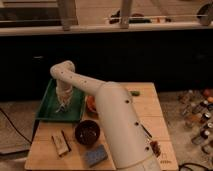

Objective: Wipe tray with towel

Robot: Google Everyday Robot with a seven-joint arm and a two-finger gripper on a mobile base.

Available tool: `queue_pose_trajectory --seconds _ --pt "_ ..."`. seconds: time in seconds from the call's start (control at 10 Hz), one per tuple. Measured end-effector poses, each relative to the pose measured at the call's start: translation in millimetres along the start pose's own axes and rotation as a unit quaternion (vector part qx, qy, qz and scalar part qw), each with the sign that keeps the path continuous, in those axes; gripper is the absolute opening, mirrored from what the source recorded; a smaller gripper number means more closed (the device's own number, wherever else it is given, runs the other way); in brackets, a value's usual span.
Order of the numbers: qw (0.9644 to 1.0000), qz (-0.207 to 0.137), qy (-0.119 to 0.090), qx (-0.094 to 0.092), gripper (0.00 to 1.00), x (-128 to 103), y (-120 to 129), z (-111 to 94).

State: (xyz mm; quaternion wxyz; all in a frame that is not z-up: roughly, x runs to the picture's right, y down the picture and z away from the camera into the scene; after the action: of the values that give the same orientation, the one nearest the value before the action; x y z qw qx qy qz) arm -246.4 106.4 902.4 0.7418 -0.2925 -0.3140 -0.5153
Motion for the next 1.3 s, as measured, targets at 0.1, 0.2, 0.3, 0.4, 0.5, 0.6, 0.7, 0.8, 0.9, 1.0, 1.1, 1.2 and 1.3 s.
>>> queue_pose_trajectory --seconds 0.1,0.2,0.3,0.4,0.5,0.6,0.7,0.8,0.9,1.0,1.1,1.2,1.3 --pt "1.0 0.004 -0.003 -0.003 0.0 -1 6 2" --pt "0.9999 0.01 -0.005 -0.008 0.0 -3 12 4" --pt "0.9997 0.021 -0.004 -0.011 0.0 0 24 2" --pt "0.9993 0.034 -0.001 -0.013 0.0 3 37 -1" --pt "0.9988 0.047 0.004 -0.015 0.0 7 48 -6" --pt "0.9985 0.052 0.008 -0.014 0.0 9 50 -8" --pt "0.998 0.06 0.015 -0.011 0.0 14 50 -13" --pt "0.9975 0.067 0.022 -0.007 0.0 21 50 -18" --pt "0.9972 0.071 0.025 -0.005 0.0 26 51 -20" --pt "0.9969 0.072 0.031 0.004 0.0 34 49 -24" --pt "0.9971 0.067 0.034 0.011 0.0 37 44 -25" --pt "0.9974 0.06 0.036 0.018 0.0 39 38 -25" --pt "0.9976 0.054 0.037 0.024 0.0 38 33 -25"
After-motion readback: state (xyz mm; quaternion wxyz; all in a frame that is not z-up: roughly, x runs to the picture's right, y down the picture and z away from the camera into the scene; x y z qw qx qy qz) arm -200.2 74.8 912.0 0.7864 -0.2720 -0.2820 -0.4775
